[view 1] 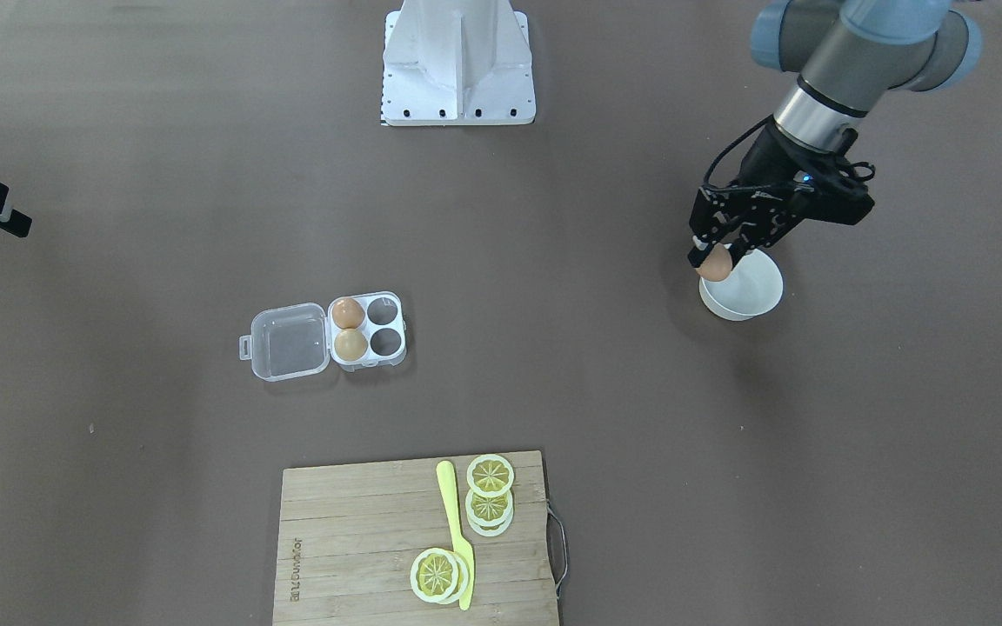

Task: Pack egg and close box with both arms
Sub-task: 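Lift the egg out of the bowl and carry it toward the egg box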

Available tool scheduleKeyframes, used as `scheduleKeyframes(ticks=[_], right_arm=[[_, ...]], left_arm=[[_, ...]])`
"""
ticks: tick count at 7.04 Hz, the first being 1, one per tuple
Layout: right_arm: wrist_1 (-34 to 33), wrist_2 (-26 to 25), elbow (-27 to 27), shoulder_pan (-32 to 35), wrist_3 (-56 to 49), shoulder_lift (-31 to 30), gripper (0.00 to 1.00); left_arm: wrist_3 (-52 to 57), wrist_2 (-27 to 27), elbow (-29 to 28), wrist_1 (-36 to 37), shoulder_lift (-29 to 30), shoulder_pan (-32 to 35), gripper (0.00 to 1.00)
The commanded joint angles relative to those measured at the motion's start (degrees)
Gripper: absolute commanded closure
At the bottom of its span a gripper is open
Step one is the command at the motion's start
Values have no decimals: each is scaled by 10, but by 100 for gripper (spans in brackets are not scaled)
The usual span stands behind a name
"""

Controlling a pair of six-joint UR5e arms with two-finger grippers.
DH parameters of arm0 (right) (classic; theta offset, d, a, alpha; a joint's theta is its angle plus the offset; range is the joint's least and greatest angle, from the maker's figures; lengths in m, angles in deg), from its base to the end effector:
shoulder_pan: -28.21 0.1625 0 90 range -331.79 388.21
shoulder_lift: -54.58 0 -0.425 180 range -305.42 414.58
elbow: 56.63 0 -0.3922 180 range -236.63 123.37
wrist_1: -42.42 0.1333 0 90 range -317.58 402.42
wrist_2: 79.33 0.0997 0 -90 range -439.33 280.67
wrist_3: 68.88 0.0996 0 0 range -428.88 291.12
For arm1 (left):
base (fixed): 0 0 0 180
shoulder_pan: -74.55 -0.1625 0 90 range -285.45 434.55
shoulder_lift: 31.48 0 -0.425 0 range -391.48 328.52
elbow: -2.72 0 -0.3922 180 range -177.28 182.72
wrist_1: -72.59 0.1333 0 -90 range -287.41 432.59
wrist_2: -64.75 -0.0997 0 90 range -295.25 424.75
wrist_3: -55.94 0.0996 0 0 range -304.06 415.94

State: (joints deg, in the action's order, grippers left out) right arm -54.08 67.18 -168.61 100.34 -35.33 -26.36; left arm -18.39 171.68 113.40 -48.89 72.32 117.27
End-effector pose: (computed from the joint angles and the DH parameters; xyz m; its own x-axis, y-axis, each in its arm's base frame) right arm -0.1107 -0.5070 0.3886 0.5034 0.0626 0.8618 0.0011 0.9973 -0.0731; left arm 0.3350 -0.4513 0.3010 0.4107 -0.0275 -0.9114 0.3559 0.9251 0.1324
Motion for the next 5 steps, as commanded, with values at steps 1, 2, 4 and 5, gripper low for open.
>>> scheduleKeyframes(ticks=[1,2,4,5], right_arm=[[0,1,-1,0,0,0,0],[0,1,0,0,0,-1,0],[0,1,1,0,0,-1,0],[0,1,1,-1,0,-1,0]], left_arm=[[-36,-224,-51,-7,98,-146,100],[-36,-306,-91,-4,148,-196,100],[-37,-377,-144,-2,203,-233,100],[-39,-421,-168,-2,237,-255,100]])
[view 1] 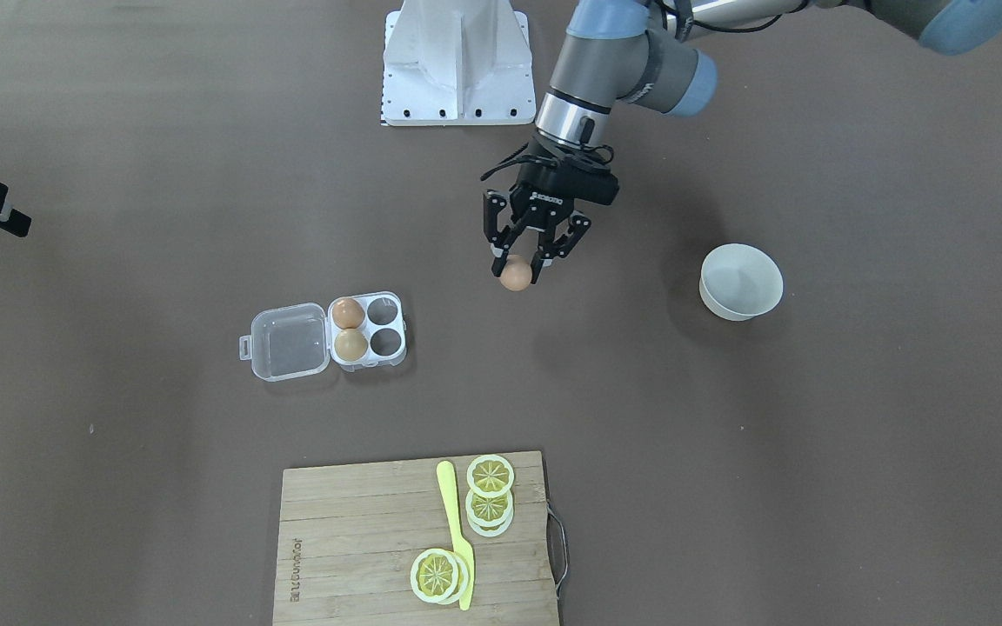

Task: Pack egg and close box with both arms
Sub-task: 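Lift the egg out of the bowl and carry it toward the egg box, then lower the egg into the empty slot of the egg box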

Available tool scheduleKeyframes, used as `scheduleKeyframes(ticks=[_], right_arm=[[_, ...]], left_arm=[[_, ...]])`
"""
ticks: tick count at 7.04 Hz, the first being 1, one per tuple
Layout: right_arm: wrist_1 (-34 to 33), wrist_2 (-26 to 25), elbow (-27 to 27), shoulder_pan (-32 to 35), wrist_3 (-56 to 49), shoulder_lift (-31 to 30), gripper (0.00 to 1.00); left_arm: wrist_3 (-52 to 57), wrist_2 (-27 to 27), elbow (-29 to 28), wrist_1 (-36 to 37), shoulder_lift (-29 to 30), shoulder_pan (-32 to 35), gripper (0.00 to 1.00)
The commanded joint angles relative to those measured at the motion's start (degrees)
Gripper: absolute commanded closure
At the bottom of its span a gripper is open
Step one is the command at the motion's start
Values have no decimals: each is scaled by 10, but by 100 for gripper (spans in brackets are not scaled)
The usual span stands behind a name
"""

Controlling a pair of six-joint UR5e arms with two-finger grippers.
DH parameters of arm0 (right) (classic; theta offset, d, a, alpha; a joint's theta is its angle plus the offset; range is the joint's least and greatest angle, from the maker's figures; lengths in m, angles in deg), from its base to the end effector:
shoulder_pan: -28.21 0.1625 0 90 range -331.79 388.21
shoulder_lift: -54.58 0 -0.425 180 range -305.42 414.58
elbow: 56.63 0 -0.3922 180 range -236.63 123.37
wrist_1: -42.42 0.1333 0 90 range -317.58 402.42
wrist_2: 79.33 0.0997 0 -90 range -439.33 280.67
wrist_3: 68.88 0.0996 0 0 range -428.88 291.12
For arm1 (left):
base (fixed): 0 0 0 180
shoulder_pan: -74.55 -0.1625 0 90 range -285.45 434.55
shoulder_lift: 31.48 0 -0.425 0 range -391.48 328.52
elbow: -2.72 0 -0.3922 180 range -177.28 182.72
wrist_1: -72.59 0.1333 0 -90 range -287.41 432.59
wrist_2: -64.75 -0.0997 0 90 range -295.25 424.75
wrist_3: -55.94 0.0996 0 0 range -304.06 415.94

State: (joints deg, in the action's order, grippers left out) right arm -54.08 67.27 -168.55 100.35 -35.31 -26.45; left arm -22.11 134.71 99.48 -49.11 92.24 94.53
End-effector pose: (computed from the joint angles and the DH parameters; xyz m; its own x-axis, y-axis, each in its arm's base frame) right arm -0.1106 -0.5068 0.3897 0.5029 0.0653 0.8619 0.0015 0.9971 -0.0764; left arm 0.5573 -0.3808 0.1951 0.4113 0.0574 -0.9097 0.5545 0.7764 0.2997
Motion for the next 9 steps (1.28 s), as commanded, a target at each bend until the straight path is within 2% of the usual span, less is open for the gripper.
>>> scheduleKeyframes(ticks=[1,3,5,8,9], right_arm=[[0,1,-1,0,0,0,0],[0,3,-1,0,0,0,0],[0,12,0,0,0,-1,0],[-1,13,0,0,0,-1,0],[-1,18,0,0,0,-1,0]], left_arm=[[-17,-60,-68,0,73,-28,100],[-26,-83,-148,-1,140,-28,100],[-31,-113,-203,-1,178,-34,100],[-31,-134,-224,-1,188,-35,100],[-31,-141,-247,-2,207,-35,100]])
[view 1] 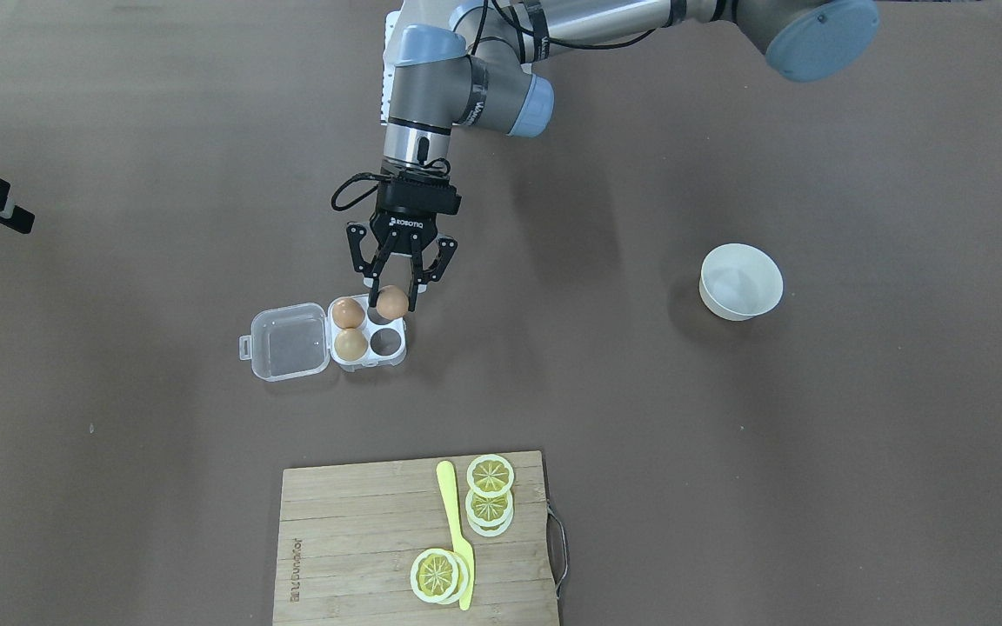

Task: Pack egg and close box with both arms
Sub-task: 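Lower the egg into the empty slot of the egg box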

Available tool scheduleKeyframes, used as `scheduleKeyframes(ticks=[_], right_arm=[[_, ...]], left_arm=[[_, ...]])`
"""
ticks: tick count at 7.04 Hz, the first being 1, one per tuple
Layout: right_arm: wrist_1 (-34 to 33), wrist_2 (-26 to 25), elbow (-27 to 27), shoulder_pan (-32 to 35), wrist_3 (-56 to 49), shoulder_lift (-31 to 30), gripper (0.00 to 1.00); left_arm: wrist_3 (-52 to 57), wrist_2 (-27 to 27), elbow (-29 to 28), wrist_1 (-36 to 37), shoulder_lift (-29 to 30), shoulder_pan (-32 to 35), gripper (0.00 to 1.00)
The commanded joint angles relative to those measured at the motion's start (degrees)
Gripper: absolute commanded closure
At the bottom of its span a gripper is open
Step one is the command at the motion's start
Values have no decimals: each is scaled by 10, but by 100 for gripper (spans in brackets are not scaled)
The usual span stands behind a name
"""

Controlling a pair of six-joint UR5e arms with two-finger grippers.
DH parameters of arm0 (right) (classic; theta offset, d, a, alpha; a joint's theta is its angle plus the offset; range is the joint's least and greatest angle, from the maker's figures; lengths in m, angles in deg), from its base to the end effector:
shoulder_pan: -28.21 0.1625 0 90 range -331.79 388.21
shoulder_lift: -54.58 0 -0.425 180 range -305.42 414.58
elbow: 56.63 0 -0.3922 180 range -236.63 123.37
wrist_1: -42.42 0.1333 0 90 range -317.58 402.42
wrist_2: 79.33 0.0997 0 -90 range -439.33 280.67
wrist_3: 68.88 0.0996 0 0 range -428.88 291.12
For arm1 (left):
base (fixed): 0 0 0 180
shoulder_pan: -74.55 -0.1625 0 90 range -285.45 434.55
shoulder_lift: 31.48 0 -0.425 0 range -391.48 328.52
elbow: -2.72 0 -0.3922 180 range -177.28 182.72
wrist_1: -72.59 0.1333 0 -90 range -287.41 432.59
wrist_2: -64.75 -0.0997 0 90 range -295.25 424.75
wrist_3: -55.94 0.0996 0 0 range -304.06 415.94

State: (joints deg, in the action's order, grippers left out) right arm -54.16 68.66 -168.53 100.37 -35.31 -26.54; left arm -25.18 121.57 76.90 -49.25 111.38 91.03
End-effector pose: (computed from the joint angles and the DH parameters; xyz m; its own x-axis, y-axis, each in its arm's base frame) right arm -0.1113 -0.5053 0.3890 0.4862 0.0691 0.8711 0.0127 0.9962 -0.0861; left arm 0.6808 -0.3973 0.1199 0.4536 0.0005 -0.8912 0.6649 0.6656 0.3388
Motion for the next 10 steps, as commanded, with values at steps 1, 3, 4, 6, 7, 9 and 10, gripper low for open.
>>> scheduleKeyframes(ticks=[1,3,4,6,7,9,10], right_arm=[[0,4,1,0,0,0,0],[0,5,-1,0,0,0,0],[0,5,-1,0,1,0,0],[1,6,-1,-1,11,1,0],[1,6,-1,0,11,1,0],[1,7,-1,0,11,0,0],[1,7,-1,0,11,1,0]], left_arm=[[-1,-13,-38,-2,24,1,100],[-1,-16,-59,-3,38,5,100],[-1,-16,-62,-3,39,9,100],[-1,-15,-68,-4,44,8,100],[-1,-15,-70,-4,44,9,100],[-1,-15,-76,-4,44,13,100],[-1,-15,-81,-4,46,15,100]])
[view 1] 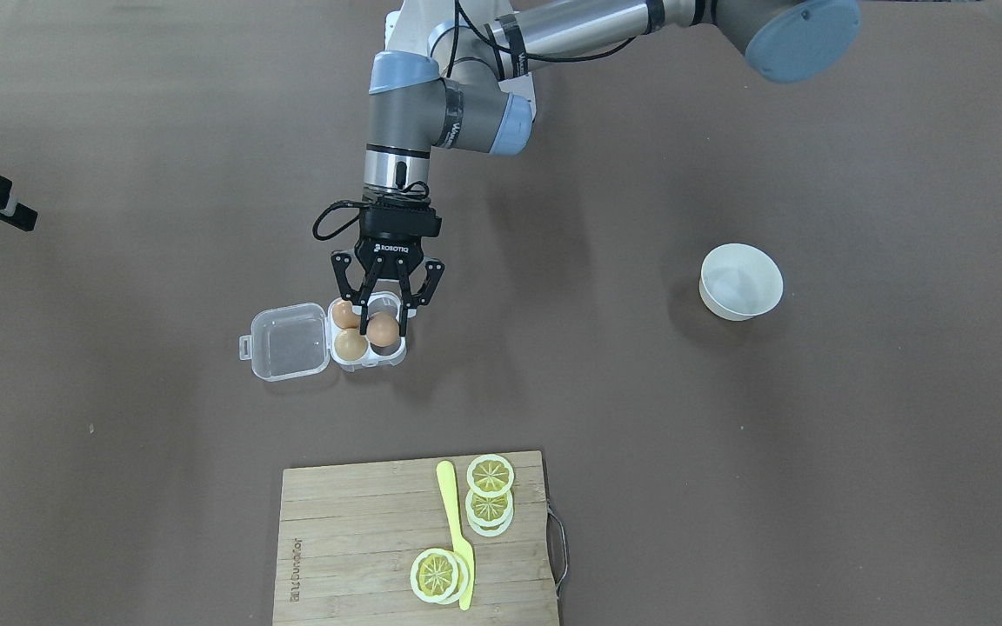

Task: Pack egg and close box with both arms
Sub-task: 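Lower the egg into the empty slot of the egg box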

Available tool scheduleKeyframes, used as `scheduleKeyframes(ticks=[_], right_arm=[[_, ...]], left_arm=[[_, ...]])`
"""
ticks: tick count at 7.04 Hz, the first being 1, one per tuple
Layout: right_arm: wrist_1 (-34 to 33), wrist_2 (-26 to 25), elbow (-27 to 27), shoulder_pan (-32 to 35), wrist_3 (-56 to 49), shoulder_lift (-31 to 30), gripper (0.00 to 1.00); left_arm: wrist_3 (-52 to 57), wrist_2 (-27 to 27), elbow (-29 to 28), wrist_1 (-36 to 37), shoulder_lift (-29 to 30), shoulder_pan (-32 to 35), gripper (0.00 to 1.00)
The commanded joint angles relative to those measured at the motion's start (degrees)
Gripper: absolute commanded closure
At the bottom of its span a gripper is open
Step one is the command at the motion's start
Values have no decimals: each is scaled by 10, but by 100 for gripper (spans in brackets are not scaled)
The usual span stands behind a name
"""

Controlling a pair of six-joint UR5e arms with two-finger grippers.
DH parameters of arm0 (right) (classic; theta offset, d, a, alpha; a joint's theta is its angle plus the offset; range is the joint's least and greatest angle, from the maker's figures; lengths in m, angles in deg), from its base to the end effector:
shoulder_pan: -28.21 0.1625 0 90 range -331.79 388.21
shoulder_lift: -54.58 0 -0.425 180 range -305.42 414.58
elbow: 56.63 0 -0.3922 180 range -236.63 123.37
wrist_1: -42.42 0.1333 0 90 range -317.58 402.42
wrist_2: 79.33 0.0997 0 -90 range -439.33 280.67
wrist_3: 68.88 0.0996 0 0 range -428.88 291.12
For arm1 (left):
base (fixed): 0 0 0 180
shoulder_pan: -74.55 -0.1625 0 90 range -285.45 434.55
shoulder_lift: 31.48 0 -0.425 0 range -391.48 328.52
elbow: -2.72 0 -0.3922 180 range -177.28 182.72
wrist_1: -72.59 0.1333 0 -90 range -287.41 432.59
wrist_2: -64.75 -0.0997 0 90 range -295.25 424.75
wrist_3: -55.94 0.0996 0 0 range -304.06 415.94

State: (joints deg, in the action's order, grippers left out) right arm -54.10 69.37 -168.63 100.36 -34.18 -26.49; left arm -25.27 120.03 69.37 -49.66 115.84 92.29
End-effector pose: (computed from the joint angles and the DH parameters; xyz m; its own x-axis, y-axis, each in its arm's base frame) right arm -0.1119 -0.5046 0.3867 0.4765 0.0862 0.8750 0.0096 0.9946 -0.1032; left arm 0.7023 -0.4242 0.1146 0.4937 -0.0261 -0.8693 0.6794 0.6355 0.3668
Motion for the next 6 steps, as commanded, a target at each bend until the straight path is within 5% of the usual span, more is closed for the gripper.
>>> scheduleKeyframes(ticks=[1,4,5,6], right_arm=[[0,0,0,0,0,0,0],[-1,0,0,-1,0,-1,0],[-1,0,0,0,0,-1,0],[-1,0,0,0,0,-1,0]], left_arm=[[0,0,-11,-1,4,4,100],[-1,2,-13,-1,9,4,100],[-1,2,-13,-1,10,4,91],[-1,0,-13,-1,11,3,68]])
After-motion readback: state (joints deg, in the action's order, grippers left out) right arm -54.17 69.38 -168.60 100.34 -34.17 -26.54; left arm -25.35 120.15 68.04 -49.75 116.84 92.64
